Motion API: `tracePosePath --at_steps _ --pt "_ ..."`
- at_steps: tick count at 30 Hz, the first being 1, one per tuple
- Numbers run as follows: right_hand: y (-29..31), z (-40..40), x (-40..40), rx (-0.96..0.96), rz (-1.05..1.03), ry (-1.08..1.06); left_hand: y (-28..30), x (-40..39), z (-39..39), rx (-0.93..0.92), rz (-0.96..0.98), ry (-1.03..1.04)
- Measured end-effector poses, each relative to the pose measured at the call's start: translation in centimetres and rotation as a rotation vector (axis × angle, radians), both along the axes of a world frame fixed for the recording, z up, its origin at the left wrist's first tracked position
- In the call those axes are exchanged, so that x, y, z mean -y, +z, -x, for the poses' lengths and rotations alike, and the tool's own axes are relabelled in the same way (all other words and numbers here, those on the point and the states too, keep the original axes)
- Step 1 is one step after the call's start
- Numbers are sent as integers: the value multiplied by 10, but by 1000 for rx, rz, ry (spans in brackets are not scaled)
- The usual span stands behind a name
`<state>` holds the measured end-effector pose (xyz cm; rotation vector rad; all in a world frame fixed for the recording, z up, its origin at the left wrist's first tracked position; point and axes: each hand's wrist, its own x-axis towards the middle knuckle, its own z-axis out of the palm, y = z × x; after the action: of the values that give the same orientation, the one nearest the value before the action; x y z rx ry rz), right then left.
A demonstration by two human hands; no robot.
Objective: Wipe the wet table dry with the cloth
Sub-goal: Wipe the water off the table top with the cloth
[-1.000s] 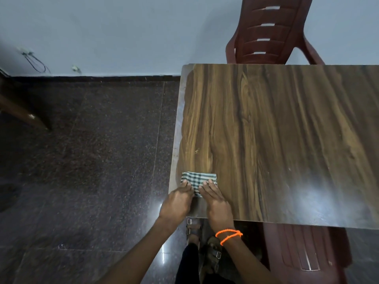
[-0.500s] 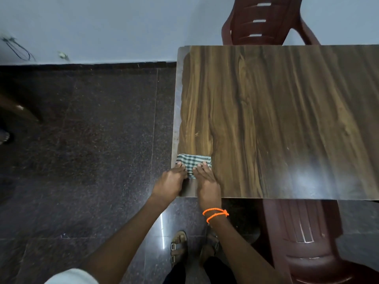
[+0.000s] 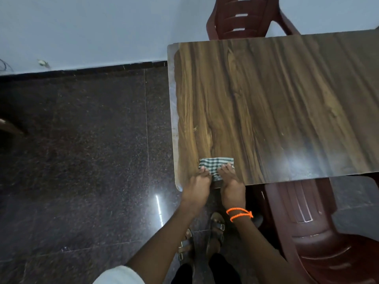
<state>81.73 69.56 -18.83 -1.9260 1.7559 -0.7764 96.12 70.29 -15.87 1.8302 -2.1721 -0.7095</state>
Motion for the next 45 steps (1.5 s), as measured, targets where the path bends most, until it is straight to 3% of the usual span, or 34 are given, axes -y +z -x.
tracePosePath --at_steps 9,13,19,25,33,38,45 --pt "1 -70 -43 90 -67 122 -13 -60 -72 -62 156 111" --pt "-5 -47 -62 23 -57 232 -25 -82 -68 -14 78 77" --pt "-3 -30 -24 -4 -80 93 -12 -41 -42 -40 51 105" --pt "-4 -87 11 51 -118 123 -2 4 -85 -11 43 244" --pt "-2 -96 -26 63 -72 218 -10 -36 -101 -140 154 207" --pt "1 -71 -4 40 -60 234 -8 -19 -74 -27 63 180" --pt "6 -104 69 90 -102 152 14 59 -86 165 -87 248"
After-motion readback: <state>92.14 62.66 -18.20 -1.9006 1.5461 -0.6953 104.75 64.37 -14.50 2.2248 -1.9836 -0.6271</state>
